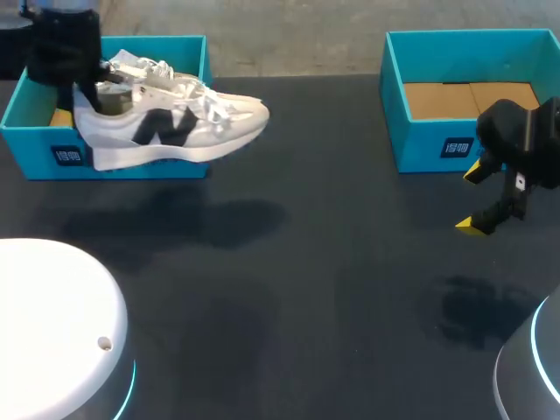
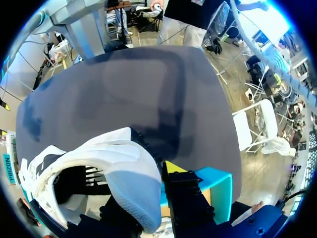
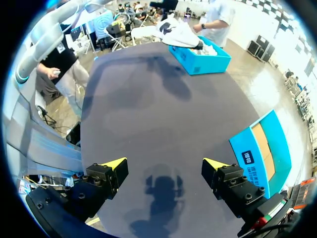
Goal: Take the shoe out of the shoebox, open the shoe tongue, remove and reinsert the insole, then place the shoe into the shoebox
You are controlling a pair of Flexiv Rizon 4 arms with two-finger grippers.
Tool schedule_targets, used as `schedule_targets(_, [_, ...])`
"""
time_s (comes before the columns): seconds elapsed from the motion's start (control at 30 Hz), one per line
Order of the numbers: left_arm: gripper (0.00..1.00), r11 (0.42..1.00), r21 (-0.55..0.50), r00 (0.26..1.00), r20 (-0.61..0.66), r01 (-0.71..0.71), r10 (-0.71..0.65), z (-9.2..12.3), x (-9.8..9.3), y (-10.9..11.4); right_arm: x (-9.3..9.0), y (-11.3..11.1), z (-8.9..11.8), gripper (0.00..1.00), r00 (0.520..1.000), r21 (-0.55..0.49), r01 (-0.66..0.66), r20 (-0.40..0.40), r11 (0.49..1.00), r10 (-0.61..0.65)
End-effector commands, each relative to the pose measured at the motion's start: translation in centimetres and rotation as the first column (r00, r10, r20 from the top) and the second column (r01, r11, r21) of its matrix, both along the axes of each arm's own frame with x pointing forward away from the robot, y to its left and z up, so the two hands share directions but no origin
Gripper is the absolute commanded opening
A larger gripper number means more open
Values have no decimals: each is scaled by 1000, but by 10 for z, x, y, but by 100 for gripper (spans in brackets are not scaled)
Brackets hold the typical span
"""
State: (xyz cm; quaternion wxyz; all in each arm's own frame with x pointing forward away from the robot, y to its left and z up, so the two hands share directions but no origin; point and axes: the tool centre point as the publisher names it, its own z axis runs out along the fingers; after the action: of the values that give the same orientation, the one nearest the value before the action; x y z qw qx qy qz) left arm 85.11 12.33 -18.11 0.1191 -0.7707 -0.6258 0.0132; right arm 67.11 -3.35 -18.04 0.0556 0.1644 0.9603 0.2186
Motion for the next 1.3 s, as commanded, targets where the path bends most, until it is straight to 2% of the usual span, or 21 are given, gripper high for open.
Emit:
schedule_targets(0.03, [0, 1000, 20, 1000, 5, -5, 5, 1, -13, -25, 2, 1, -1, 100, 1000, -2, 0, -3, 1000, 0])
schedule_targets(0.37, [0, 999, 42, 1000, 0, 11, -11, -3, -50, -87, 2, 1, -1, 100, 1000, -2, 0, -3, 1000, 0])
schedule_targets(0.93, [0, 998, 50, 1000, 1, 23, -24, -23, -99, -164, 2, 1, -1, 100, 1000, -2, 0, -3, 1000, 0])
schedule_targets(1.07, [0, 997, 50, 998, 23, 51, -52, -28, -107, -177, 2, 1, -1, 100, 1000, -2, 0, -3, 1000, 0])
schedule_targets(1.3, [0, 997, 32, 996, 57, 63, -65, -43, -114, -178, 2, 1, -1, 100, 1000, -2, 0, -3, 1000, 0])
